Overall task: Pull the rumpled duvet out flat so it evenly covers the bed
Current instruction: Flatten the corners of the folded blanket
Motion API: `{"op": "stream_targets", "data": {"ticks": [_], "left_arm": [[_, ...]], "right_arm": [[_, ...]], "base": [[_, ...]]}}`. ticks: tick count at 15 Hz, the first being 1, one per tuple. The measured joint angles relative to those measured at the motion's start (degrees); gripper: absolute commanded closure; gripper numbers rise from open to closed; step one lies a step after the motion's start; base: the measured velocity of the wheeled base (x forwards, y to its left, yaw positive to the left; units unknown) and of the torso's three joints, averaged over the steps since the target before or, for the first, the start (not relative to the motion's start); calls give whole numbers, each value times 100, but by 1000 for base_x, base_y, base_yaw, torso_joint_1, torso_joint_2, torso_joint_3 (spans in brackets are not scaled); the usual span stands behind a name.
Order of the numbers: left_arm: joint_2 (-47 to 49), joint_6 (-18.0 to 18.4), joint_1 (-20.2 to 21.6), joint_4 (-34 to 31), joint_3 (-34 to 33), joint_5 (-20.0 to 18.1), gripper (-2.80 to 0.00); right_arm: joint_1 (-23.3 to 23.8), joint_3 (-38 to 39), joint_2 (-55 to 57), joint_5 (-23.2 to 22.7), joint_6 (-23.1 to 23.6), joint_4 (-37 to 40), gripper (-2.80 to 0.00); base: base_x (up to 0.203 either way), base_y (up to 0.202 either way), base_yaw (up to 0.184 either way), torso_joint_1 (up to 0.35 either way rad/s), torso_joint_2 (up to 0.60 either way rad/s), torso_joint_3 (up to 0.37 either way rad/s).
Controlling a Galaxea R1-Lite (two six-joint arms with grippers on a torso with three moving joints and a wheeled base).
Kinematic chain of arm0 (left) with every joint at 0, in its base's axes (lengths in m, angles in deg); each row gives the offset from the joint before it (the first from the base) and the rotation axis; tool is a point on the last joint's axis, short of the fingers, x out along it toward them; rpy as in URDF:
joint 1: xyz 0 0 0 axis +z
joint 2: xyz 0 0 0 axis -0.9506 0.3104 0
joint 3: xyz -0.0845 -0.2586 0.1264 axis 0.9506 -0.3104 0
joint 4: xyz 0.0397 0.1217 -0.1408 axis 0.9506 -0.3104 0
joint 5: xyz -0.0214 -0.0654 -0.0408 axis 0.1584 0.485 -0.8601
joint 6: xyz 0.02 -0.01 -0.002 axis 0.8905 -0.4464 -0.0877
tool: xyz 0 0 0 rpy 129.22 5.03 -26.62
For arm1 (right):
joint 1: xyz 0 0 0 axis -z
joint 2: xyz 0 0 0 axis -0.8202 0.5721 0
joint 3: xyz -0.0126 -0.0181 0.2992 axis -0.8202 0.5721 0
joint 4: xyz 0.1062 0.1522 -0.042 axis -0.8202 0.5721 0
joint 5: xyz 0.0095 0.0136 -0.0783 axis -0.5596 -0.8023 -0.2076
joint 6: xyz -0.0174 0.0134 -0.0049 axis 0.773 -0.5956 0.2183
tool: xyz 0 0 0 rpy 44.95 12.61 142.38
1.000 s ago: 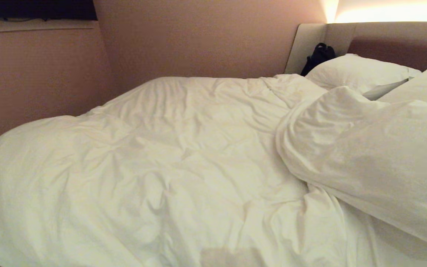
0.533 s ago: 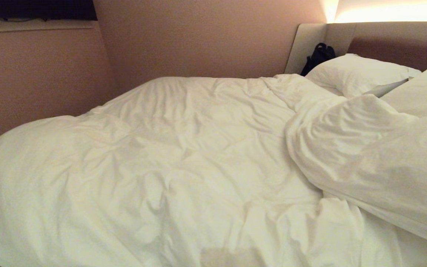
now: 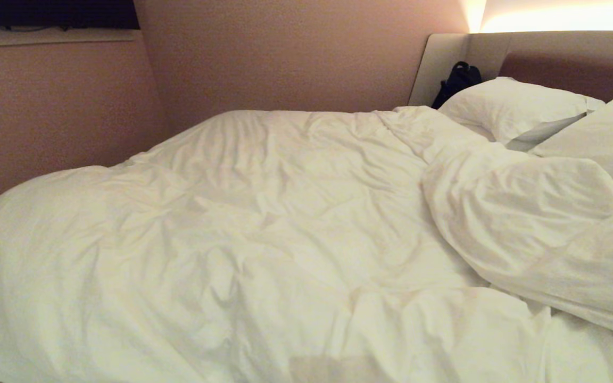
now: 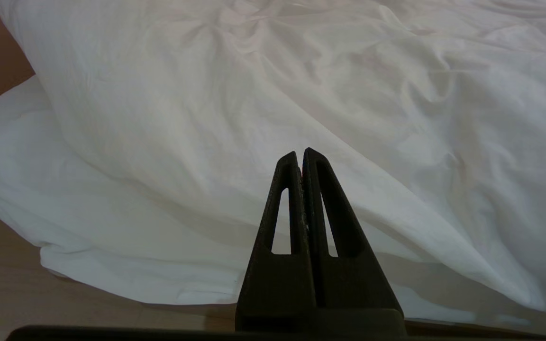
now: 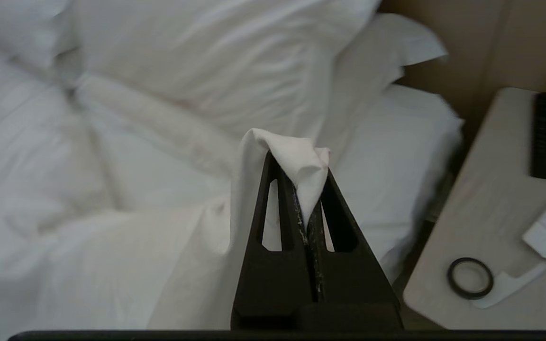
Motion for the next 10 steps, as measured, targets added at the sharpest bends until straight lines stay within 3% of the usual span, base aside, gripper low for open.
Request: {"op": "stream_targets", "data": {"ticks": [4, 10], "left_arm": [[0, 3, 0, 0, 0, 0, 0], [0, 1, 0, 2, 0, -2, 0]], "right_arm": [[202, -173, 306, 337, -106, -7, 0], [652, -550, 584, 377, -319, -11, 0]], "base": [[0, 0, 0, 0, 0, 0], [0, 0, 0, 0, 0, 0]]}}
